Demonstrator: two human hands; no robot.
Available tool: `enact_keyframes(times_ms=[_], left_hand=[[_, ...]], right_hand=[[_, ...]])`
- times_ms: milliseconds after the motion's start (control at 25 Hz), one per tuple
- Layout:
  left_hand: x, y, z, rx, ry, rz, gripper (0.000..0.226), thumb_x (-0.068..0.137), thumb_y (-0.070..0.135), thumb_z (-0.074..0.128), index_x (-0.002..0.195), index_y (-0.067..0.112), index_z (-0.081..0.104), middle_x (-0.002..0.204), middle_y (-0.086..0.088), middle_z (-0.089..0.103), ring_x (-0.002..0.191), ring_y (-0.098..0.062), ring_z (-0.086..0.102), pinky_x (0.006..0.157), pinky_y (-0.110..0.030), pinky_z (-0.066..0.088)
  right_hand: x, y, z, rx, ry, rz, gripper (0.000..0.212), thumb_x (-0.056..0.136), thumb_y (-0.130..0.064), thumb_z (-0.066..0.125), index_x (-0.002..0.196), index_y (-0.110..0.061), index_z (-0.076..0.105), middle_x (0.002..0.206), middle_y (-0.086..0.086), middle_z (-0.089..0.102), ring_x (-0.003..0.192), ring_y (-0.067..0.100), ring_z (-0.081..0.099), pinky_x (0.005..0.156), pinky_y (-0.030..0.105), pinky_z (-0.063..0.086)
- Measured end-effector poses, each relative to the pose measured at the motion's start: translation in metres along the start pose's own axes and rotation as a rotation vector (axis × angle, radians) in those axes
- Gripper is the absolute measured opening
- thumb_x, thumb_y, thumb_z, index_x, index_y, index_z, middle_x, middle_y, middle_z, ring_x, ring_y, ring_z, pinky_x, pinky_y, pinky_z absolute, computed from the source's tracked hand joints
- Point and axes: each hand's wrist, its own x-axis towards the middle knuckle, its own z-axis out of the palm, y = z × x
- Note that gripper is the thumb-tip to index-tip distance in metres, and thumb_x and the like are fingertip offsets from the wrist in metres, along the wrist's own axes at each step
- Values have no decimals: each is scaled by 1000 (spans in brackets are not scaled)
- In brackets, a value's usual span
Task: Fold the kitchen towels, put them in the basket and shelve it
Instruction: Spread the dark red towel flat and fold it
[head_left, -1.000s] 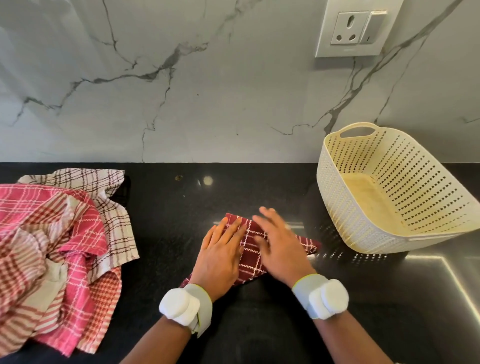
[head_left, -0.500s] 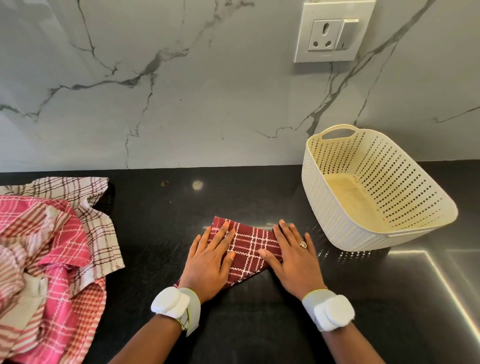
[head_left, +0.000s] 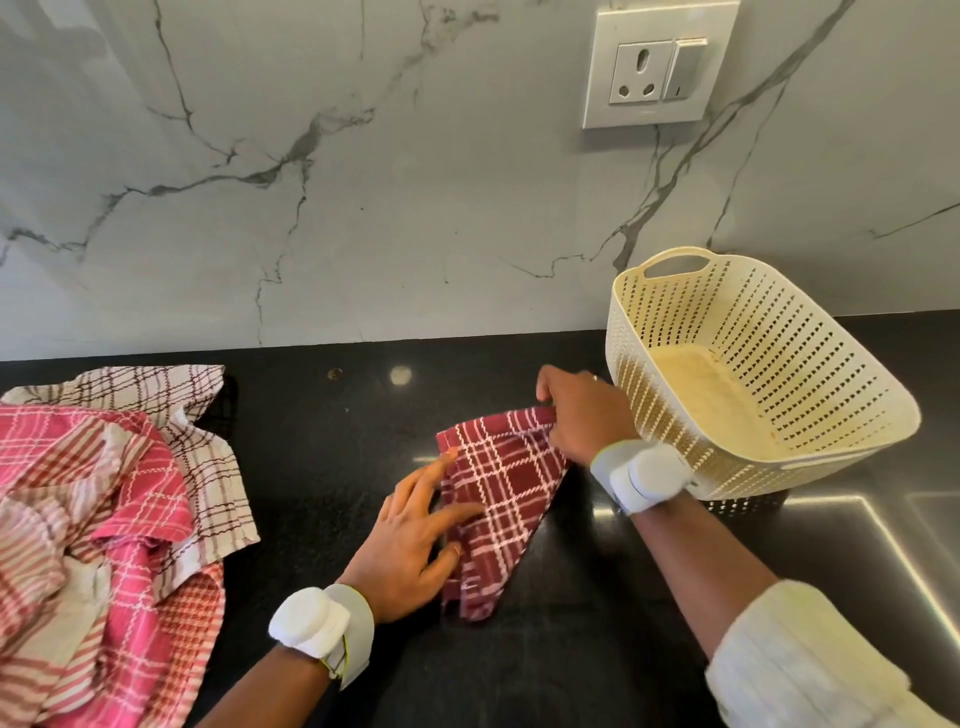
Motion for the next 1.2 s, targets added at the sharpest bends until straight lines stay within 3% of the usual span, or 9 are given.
enact_keyframes(times_ms=[80, 200, 360, 480, 720, 880, 960, 1080, 1200], left_hand=[[2, 5, 5, 102, -33, 26, 56, 89, 58, 35, 144, 53, 25, 159, 15, -13, 146, -14, -7, 116, -39, 5], [9, 14, 14, 189, -34, -42, 60, 92, 69, 26, 147, 54, 6, 158, 19, -14, 146, -18, -6, 116, -40, -1], [15, 22, 25, 208, 4, -137, 60, 92, 72, 19, 146, 56, -1, 159, 18, -9, 145, -21, 1, 115, -41, 0], [16, 29, 33, 198, 6, -193, 59, 92, 70, 18, 145, 56, -5, 160, 15, -9, 143, -22, 2, 115, -44, 3], [20, 41, 40, 254, 116, -251, 59, 91, 64, 23, 145, 43, 28, 157, 9, 21, 130, -21, 31, 102, -41, 27], [21, 38, 23, 249, 339, -212, 38, 87, 48, 54, 123, 34, 57, 126, 10, 60, 101, -14, 50, 82, -32, 34], [25, 27, 9, 226, 413, -150, 36, 84, 35, 64, 119, 30, 55, 123, 9, 58, 108, -15, 51, 92, -31, 34], [41, 8, -14, 269, 198, 4, 66, 87, 24, 63, 145, 30, 34, 154, 10, 31, 143, -20, 23, 113, -40, 22], [41, -5, -10, 238, 28, 41, 63, 93, 17, 53, 149, 35, 28, 156, 13, 26, 146, -20, 20, 111, -47, 33]], right_hand=[[15, -7, -7, -15, 128, -71, 37, 78, -12, 67, 111, -22, 53, 98, 3, 66, 93, 27, 62, 75, 34, 47], [17, -19, -4, 19, 202, -150, 42, 78, -15, 74, 117, -19, 58, 104, 3, 69, 96, 25, 64, 80, 34, 51], [-13, -24, 8, 115, 255, -183, 38, 78, -11, 70, 114, -20, 63, 103, 0, 68, 95, 23, 63, 79, 33, 50], [-47, -25, 26, 171, 255, -183, 50, 73, -6, 70, 121, -19, 60, 105, 1, 68, 95, 24, 64, 80, 38, 53], [-89, -24, 76, 250, 276, -150, 54, 69, -3, 71, 121, -12, 63, 105, 4, 70, 95, 24, 66, 80, 34, 55], [-104, -22, 101, 327, 287, -93, 46, 78, -8, 54, 123, -9, 62, 116, 6, 68, 115, 24, 60, 95, 39, 52], [-100, -13, 106, 330, 293, -159, 44, 76, -3, 54, 117, -11, 66, 116, 3, 69, 117, 23, 59, 103, 42, 44], [-80, 9, 100, 291, 288, -249, 38, 71, 0, 69, 105, -18, 72, 111, -3, 72, 119, 20, 58, 115, 48, 22], [-63, 25, 90, 262, 275, -224, 34, 75, -1, 70, 102, -22, 73, 110, -8, 71, 123, 20, 56, 117, 51, 16]])
